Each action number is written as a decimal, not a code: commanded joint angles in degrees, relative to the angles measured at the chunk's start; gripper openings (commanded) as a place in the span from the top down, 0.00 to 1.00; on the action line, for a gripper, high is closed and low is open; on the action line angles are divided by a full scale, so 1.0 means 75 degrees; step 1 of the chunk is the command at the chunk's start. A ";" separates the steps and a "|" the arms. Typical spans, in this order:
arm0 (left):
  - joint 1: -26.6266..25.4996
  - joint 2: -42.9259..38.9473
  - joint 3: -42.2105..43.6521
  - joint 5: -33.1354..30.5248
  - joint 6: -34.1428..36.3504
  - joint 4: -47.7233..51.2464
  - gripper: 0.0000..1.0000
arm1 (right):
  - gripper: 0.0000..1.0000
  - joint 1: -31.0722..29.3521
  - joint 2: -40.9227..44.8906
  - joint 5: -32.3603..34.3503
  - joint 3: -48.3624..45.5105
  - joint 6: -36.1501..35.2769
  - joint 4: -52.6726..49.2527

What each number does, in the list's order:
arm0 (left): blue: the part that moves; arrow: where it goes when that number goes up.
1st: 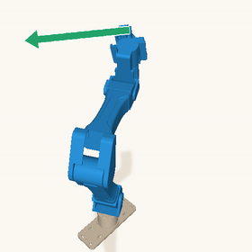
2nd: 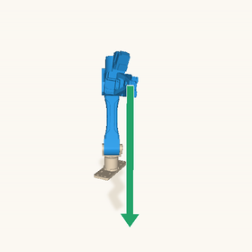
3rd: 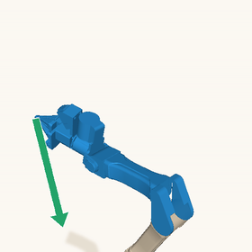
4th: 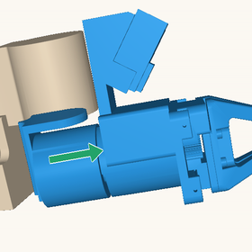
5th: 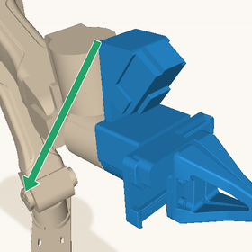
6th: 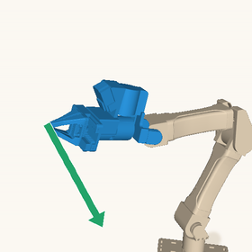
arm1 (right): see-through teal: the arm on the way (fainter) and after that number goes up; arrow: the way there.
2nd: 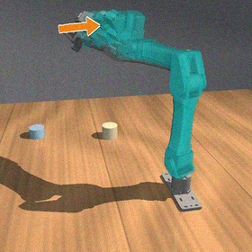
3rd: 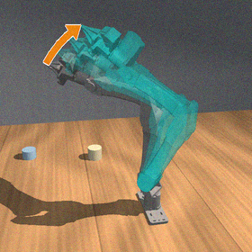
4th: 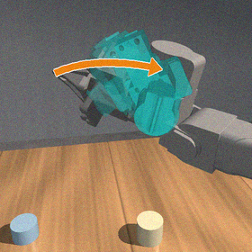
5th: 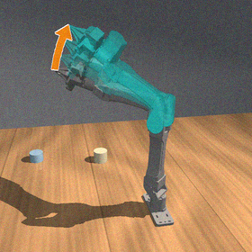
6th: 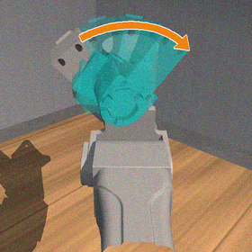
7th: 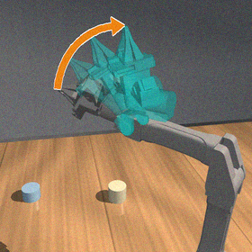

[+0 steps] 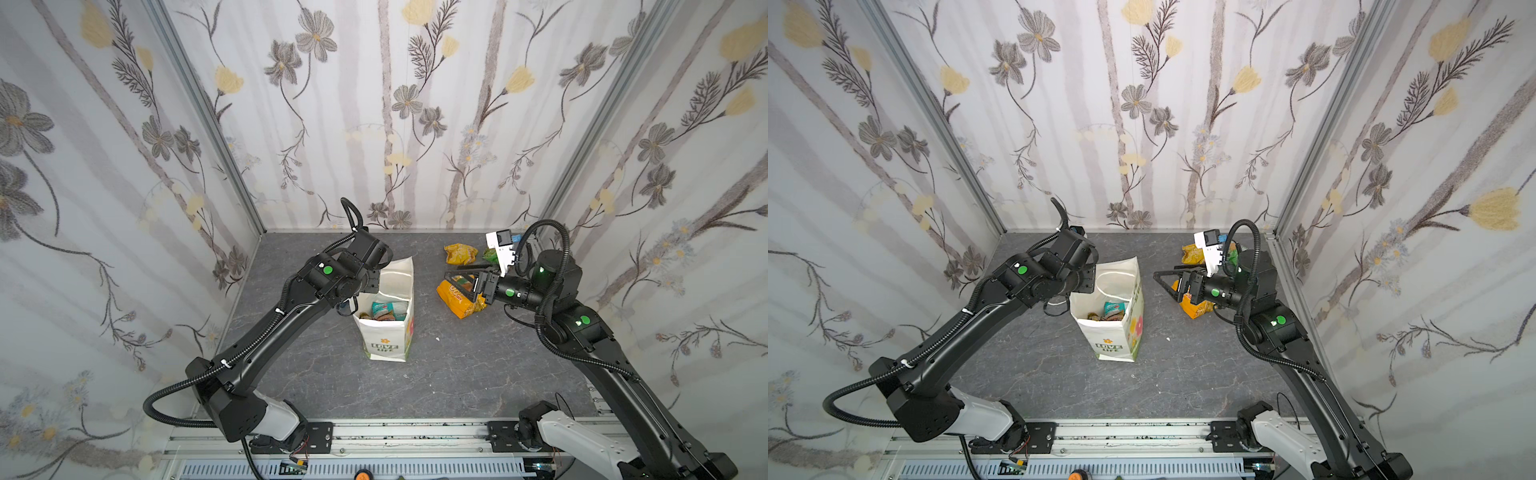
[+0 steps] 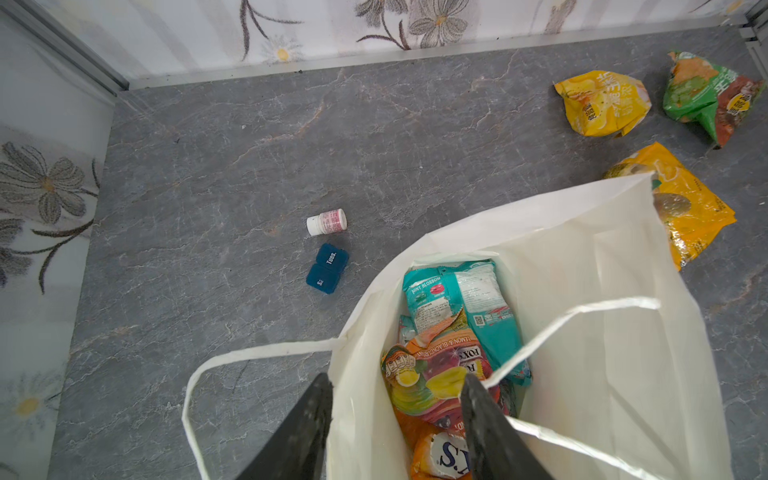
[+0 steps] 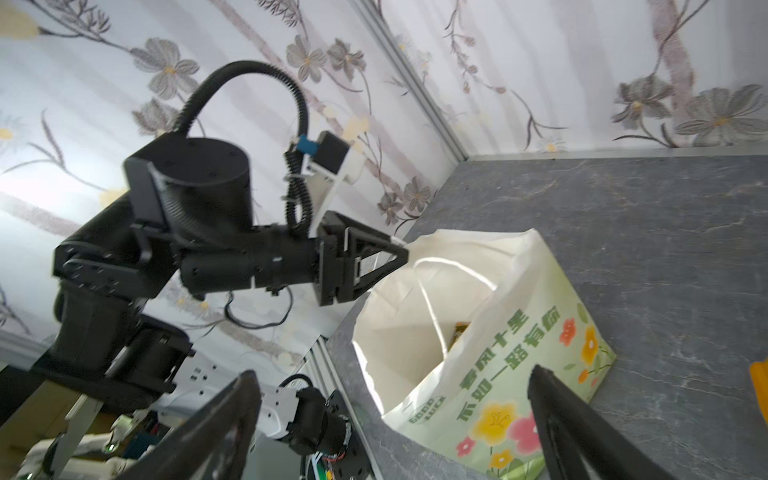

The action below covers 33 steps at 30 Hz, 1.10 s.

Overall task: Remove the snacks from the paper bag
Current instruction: 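Move the right gripper back toward the bag while the left gripper lowers into it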

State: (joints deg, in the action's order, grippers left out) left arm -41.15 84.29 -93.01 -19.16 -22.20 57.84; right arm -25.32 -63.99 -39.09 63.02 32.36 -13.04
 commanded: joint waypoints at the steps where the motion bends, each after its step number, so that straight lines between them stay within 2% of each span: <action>1: 0.0060 0.0141 0.0133 0.0327 0.0092 -0.0367 0.52 | 0.01 -0.0231 0.0158 -0.0198 0.0087 -0.0143 -0.0147; 5: 0.0059 0.0133 0.0518 0.1216 0.0112 -0.0845 0.55 | 0.01 -0.0245 0.0361 -0.0005 0.0093 -0.0108 -0.0207; 12: 0.0060 0.0403 0.0878 0.1703 0.0170 -0.0980 0.57 | 0.01 -0.0248 0.0417 -0.0023 0.0127 0.0009 -0.0172; 19: 0.0060 0.0725 0.1117 0.1619 0.0225 -0.1211 0.51 | 0.01 -0.0306 0.0242 0.0213 0.0336 -0.0640 -0.1128; 22: 0.0060 0.0795 0.1440 0.1932 0.0323 -0.1519 0.41 | 0.01 -0.0423 0.0155 0.0586 0.0460 -0.0963 -0.1632; 25: 0.0060 0.0885 0.1759 0.2039 0.0302 -0.1760 0.36 | 0.01 -0.0540 0.0073 0.0790 0.0526 -0.1081 -0.1868; 33: 0.0062 0.1321 0.2206 0.1942 0.0264 -0.2079 0.31 | 0.01 -0.0736 -0.0076 0.0885 0.0643 -0.1186 -0.1953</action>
State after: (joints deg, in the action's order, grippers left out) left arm -40.71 93.54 -77.30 -4.49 -20.27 44.10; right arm -30.63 -64.14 -33.82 67.31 24.77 -27.46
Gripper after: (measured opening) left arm 0.684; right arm 0.994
